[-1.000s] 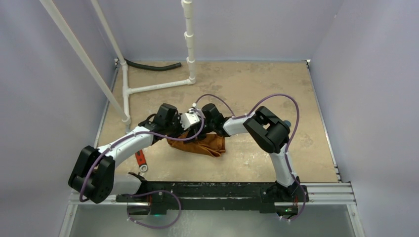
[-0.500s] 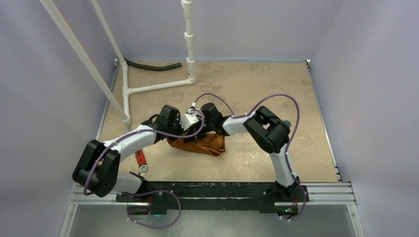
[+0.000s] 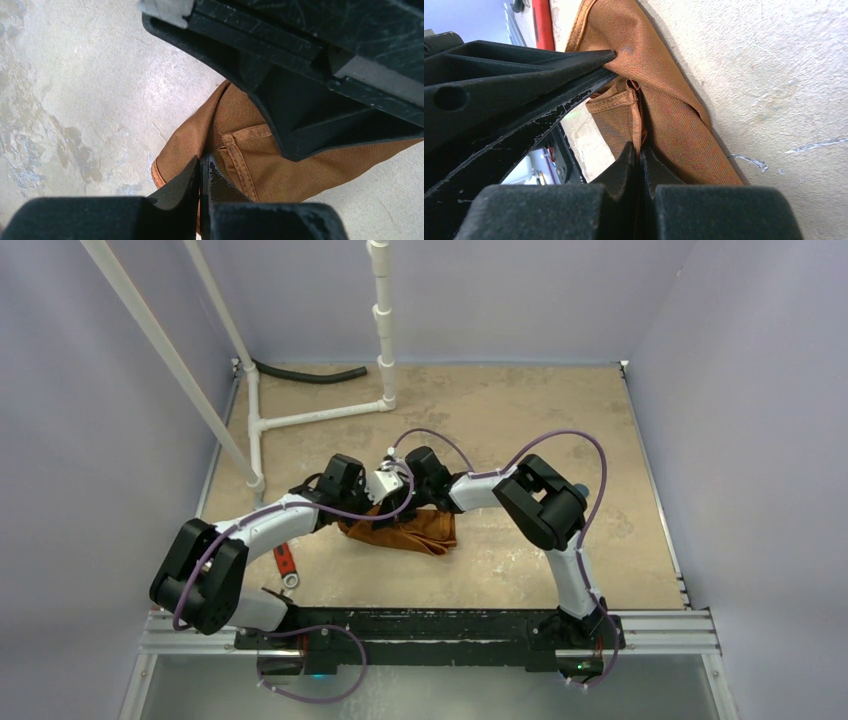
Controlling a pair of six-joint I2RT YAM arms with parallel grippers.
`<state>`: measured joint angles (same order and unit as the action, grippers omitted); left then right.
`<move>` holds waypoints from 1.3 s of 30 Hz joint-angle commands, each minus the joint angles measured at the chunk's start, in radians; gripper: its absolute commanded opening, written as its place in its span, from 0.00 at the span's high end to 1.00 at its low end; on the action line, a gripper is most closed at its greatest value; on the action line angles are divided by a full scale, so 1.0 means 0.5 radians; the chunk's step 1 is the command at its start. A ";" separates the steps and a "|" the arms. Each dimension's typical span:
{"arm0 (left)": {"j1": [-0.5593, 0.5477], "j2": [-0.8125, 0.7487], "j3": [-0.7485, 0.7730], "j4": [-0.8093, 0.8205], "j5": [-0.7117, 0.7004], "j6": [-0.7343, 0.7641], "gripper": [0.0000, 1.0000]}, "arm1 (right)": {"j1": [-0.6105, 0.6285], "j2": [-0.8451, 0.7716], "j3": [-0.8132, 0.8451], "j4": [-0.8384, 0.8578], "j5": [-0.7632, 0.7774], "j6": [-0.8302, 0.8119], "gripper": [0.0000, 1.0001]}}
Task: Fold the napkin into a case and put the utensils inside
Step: Grasp the top corner of the smaller rectangle folded napkin from the folded napkin.
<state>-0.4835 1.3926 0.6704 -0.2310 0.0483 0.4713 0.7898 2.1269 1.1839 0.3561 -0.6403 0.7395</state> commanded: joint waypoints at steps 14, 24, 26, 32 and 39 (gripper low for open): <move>0.011 -0.128 0.031 -0.069 0.135 0.105 1.00 | -0.010 0.022 0.169 -0.298 0.017 -0.072 1.00; 0.010 -0.243 -0.014 -0.040 0.152 0.155 1.00 | -0.009 0.037 0.289 -0.425 0.078 -0.131 1.00; 0.009 -0.245 -0.045 -0.037 0.191 0.162 1.00 | -0.010 0.038 0.313 -0.421 0.081 -0.124 1.00; 0.004 -0.187 -0.137 0.002 0.136 0.271 1.00 | 0.007 0.016 0.372 -0.345 0.026 -0.090 1.00; 0.004 -0.195 -0.082 0.063 0.105 0.242 1.00 | 0.063 0.146 0.518 -0.416 -0.016 -0.113 1.00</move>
<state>-0.4839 1.2961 0.6067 -0.2401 0.0978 0.5888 0.8047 2.1586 1.3853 0.1616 -0.6239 0.6952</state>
